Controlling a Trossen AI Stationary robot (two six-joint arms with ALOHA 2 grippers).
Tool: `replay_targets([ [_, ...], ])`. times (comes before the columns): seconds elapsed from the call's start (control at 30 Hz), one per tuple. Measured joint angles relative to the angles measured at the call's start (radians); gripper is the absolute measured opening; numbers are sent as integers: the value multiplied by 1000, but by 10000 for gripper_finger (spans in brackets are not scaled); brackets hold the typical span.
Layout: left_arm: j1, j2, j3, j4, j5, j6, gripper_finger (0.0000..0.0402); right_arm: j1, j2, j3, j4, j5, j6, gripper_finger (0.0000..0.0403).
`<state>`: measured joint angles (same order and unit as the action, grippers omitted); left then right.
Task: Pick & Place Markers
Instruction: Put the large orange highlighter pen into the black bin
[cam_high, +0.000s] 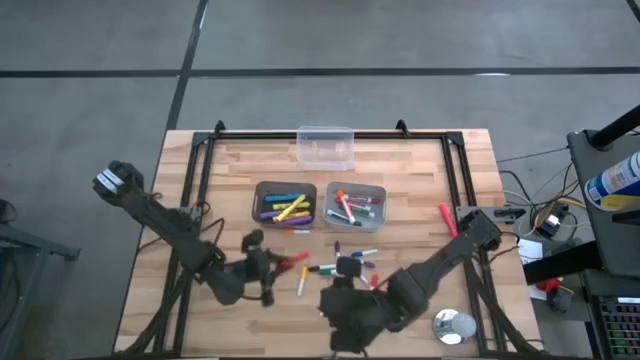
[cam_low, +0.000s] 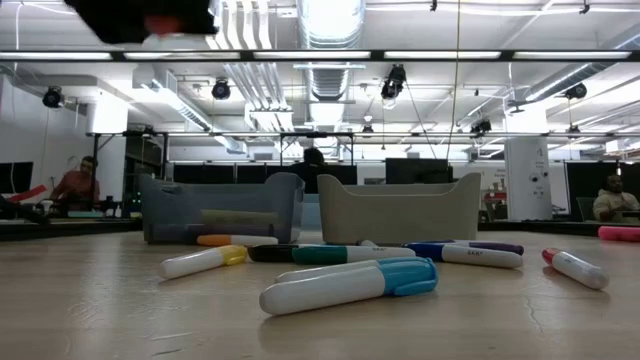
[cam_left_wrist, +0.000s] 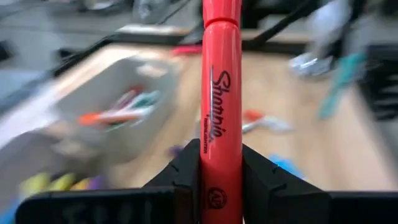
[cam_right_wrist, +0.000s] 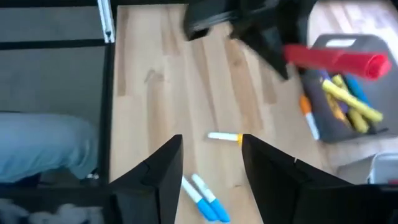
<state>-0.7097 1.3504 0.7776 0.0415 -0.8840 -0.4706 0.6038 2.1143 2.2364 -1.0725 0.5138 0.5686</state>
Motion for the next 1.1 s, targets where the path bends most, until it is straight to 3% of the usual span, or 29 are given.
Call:
replay_targets([
  [0.17, 68, -21, 0, -277, -60, -152, 67, 14, 0, -9, -11, 9, 68, 172],
  [0.3, 169, -24, 0, -418, -46, -209, 67, 41, 0, -9, -7, 9, 85, 173],
  [0.43, 309, -25, 0, -482, 62, -198, 68, 57, 0, -13, 7, 9, 87, 173],
  [0.6, 496, -25, 0, -485, 351, -75, 68, 69, 0, -14, 8, 12, 109, 173],
  [0.67, 560, -25, 0, -486, 424, -56, 68, 71, 0, -14, 9, 9, 126, 173],
  [0.9, 707, -25, 9, -524, 476, -80, 69, 68, 0, -37, 8, 13, 124, 173],
  [1.1, 742, -25, 9, -532, 538, -83, 98, 66, 0, -73, 12, 13, 121, 172],
])
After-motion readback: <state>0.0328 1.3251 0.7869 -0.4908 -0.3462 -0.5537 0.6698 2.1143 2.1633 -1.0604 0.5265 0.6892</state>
